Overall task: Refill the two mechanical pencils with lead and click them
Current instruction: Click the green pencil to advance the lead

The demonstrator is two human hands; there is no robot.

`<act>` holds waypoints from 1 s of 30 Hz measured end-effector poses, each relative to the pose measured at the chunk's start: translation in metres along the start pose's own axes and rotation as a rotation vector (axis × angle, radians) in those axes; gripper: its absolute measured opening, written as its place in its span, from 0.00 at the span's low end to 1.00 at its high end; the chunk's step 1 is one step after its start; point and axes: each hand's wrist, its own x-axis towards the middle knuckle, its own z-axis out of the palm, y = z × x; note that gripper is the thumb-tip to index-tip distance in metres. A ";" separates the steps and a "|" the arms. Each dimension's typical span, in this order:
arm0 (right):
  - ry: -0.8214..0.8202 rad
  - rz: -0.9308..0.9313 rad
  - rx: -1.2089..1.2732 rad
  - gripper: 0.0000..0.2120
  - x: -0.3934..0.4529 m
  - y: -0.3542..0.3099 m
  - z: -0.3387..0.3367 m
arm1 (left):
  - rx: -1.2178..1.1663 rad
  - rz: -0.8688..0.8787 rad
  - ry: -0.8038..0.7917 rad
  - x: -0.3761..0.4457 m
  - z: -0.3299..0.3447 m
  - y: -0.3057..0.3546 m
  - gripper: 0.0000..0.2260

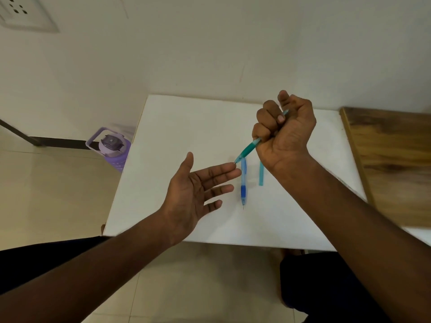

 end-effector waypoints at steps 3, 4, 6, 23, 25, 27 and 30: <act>0.017 -0.008 -0.024 0.11 0.000 0.000 -0.001 | -0.025 0.015 -0.086 0.000 -0.001 -0.002 0.39; 0.028 -0.008 -0.034 0.10 0.000 0.000 -0.001 | -0.032 0.018 -0.110 0.000 -0.001 -0.002 0.39; 0.046 -0.003 -0.057 0.09 0.000 0.001 -0.002 | -0.009 0.019 -0.120 0.001 0.001 -0.002 0.38; 0.129 0.187 -0.811 0.04 -0.004 0.040 -0.016 | 0.869 0.456 0.133 0.020 0.008 0.019 0.11; 0.140 0.226 -0.871 0.05 -0.004 0.043 -0.017 | 0.836 0.396 0.119 0.023 0.006 0.016 0.10; 0.158 0.236 -1.027 0.06 -0.003 0.043 -0.017 | 0.823 0.343 0.128 0.028 0.005 0.013 0.07; 0.146 0.136 -1.407 0.17 0.002 0.033 -0.020 | 0.819 0.235 0.180 0.040 0.001 0.012 0.07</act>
